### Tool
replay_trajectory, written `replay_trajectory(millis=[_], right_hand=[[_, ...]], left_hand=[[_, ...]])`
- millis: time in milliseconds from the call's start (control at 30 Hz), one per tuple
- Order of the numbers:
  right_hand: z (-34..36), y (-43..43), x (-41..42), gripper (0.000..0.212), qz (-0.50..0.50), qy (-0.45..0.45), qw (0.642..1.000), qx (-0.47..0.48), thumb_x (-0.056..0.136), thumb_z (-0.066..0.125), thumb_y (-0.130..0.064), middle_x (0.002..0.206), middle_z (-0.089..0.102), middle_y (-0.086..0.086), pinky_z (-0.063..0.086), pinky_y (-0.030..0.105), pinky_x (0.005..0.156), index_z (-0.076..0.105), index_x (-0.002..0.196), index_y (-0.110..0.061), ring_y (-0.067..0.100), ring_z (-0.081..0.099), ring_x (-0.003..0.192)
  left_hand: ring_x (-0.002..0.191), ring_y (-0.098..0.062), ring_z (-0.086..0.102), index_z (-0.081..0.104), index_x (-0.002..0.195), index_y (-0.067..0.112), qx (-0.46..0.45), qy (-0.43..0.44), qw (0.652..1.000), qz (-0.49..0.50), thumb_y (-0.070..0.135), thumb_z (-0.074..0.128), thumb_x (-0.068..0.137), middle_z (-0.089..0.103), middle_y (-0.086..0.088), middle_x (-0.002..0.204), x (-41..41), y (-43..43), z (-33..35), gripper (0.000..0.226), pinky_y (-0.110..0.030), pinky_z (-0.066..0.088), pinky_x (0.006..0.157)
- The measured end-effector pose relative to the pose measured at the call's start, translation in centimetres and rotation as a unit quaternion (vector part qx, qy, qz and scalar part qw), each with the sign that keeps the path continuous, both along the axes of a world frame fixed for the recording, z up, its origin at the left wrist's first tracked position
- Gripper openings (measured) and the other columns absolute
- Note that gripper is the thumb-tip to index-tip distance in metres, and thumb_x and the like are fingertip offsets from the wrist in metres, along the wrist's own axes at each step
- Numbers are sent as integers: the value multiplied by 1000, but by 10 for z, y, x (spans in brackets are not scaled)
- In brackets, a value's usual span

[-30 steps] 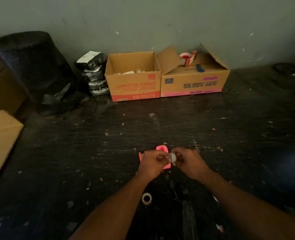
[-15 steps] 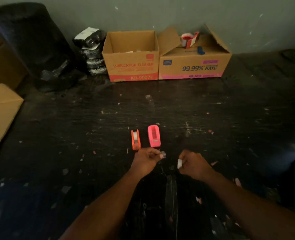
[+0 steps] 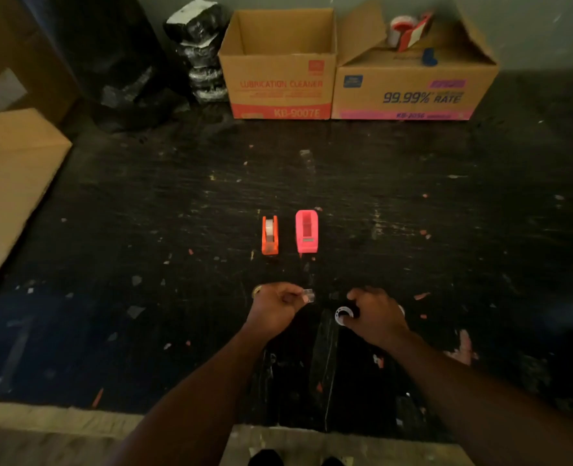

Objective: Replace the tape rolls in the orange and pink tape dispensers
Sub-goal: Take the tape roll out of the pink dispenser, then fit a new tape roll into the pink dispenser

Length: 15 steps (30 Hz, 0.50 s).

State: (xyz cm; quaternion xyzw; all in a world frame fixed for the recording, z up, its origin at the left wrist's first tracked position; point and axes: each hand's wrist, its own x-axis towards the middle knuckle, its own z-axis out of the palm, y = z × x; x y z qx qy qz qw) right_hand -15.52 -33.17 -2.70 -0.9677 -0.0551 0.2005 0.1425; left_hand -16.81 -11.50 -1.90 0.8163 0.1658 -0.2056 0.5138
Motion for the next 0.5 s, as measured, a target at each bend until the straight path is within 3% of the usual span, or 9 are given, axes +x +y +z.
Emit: replay_trajectory(millis=[133,267,333,500], right_hand=[[11,-32,11,44,-62,-10,998,22,80,70,-33,124,63,6,52,39,96,61,122,-25,26,57,119],[12,-64,11,64,-94,76,993,9,75,78,-22,136,49,8,50,43,103,53,133,-28,29,49,129],[5,-76,6,72,-79,98,992,5,69,82,-18,137,49,10,46,43,107,52,134,-27,31,47,131],[-8,-82,-5,43,-74,58,994,52,71,81,-16,119,62,6,49,34,94,61,108,-25,24,58,113]], left_hand=[[87,-13,72,75,108,17,-7,-5,1000,1,23,75,88,78,-2,98,10,-15,9,21,-25,56,86],[92,-18,75,76,102,20,-9,-10,1000,-20,24,77,86,79,-2,97,11,-31,5,17,-41,58,96],[92,-17,75,76,100,25,-4,-10,1000,-28,26,76,86,79,-1,98,8,-38,5,14,-40,58,96],[87,-12,74,76,103,22,-12,2,1000,-26,25,77,86,79,1,95,-1,-47,0,17,-39,58,97]])
